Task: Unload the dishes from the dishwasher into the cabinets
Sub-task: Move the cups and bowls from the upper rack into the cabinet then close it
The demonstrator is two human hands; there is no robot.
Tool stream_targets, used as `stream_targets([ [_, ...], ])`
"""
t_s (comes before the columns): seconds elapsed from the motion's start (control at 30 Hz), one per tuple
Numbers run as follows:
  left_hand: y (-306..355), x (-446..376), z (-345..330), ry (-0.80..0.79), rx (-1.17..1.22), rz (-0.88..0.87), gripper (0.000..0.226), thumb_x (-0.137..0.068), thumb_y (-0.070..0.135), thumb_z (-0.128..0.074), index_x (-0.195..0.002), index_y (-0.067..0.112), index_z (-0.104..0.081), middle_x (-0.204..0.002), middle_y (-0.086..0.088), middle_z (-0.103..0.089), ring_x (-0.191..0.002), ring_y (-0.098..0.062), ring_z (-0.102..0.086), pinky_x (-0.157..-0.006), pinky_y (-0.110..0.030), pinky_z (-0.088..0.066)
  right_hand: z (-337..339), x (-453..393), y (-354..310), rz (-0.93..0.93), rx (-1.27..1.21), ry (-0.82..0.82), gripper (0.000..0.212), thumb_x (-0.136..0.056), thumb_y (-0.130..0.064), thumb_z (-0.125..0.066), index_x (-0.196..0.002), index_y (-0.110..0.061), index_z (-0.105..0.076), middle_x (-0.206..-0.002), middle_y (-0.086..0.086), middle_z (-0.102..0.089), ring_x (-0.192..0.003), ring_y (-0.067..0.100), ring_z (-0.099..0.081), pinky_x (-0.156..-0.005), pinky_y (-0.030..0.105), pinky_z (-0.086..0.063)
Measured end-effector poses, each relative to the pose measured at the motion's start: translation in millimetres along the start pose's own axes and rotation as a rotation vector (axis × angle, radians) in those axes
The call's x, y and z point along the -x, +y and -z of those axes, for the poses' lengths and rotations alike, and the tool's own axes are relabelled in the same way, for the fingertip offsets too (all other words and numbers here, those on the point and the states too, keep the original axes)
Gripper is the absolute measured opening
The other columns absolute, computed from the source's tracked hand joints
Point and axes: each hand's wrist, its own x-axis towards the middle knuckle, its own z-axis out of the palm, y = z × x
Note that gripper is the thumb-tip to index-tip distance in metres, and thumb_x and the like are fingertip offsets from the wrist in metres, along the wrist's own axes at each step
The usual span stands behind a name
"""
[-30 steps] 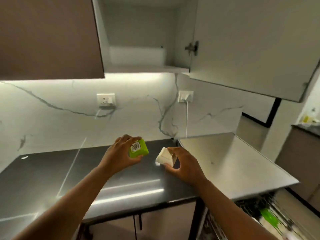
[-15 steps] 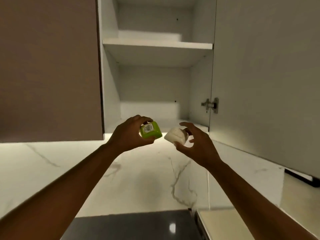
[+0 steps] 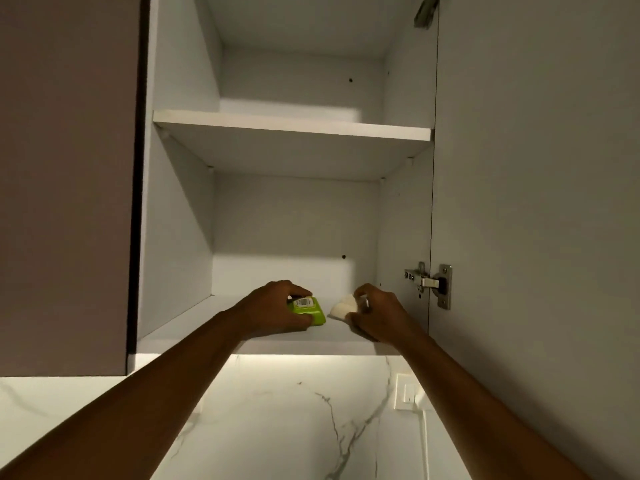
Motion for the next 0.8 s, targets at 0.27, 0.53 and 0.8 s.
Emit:
stream_targets([
  [0.27, -17.4, -68.7, -17.4, -0.201, 0.003, 0.023, 0.063, -0.070, 0.053, -0.076, -0.127, 0.029, -0.063, -0.122, 0.011, -0.061, -0.098, -0.004, -0.059, -0.081, -0.019, -0.044, -6.8, -55.4, 8.0, -0.045, 0.228, -0.166, 0.043, -0.096, -0.022, -0.060, -0.135, -0.008, -0.050, -0.137, 0.016, -0.055, -0.117, 0.029, -0.057, -0.091, 0.032, -0.046],
  [0.53, -13.4, -132.4, -23.0, -0.382, -0.251, -0.015, 0.042, -0.082, 0.042, -0.067, -0.113, 0.013, -0.066, -0.116, -0.005, -0.063, -0.113, -0.027, -0.059, -0.086, -0.029, -0.043, -14.9, -110.5, 21.0, -0.141, 0.385, -0.260, 0.046, -0.100, -0.014, -0.051, -0.144, -0.005, -0.041, -0.145, 0.018, -0.046, -0.130, 0.034, -0.049, -0.102, 0.036, -0.041],
  [0.8, -4.1, -164.6, -52.0, -0.400, -0.335, -0.033, 0.048, -0.095, 0.035, -0.057, -0.133, 0.006, -0.054, -0.139, -0.010, -0.050, -0.125, -0.026, -0.050, -0.099, -0.032, -0.040, -22.2, -135.4, 35.7, -0.159, 0.398, -0.271, 0.044, -0.100, -0.020, -0.054, -0.140, -0.001, -0.049, -0.144, 0.019, -0.049, -0.130, 0.031, -0.051, -0.104, 0.033, -0.040],
])
